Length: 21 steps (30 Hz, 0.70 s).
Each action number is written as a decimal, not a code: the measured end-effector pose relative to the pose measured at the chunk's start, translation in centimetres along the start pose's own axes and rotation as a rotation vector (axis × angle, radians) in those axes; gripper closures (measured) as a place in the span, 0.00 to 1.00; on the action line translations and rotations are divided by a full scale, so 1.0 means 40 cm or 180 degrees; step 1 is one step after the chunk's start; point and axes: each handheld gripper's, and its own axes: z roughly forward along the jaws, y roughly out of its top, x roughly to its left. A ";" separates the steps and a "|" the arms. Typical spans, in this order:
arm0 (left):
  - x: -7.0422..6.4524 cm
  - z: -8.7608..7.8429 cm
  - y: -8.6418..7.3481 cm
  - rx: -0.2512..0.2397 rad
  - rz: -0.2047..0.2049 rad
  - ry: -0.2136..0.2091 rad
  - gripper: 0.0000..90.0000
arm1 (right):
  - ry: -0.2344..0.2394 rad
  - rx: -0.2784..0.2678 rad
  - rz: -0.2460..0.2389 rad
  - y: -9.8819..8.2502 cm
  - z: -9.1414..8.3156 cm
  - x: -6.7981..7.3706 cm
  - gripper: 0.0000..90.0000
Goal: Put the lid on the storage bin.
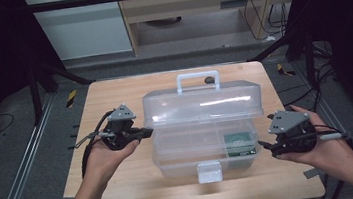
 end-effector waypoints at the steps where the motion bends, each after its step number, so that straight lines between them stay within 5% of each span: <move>1: -0.002 0.001 -0.003 0.0002 0.0009 0.0006 1.00 | -0.0016 0.0005 0.0008 -0.003 0.001 -0.002 0.25; 21: -0.023 0.015 -0.053 0.0063 0.0068 0.0067 1.00 | -0.0091 0.0117 0.0196 -0.059 0.020 -0.020 0.26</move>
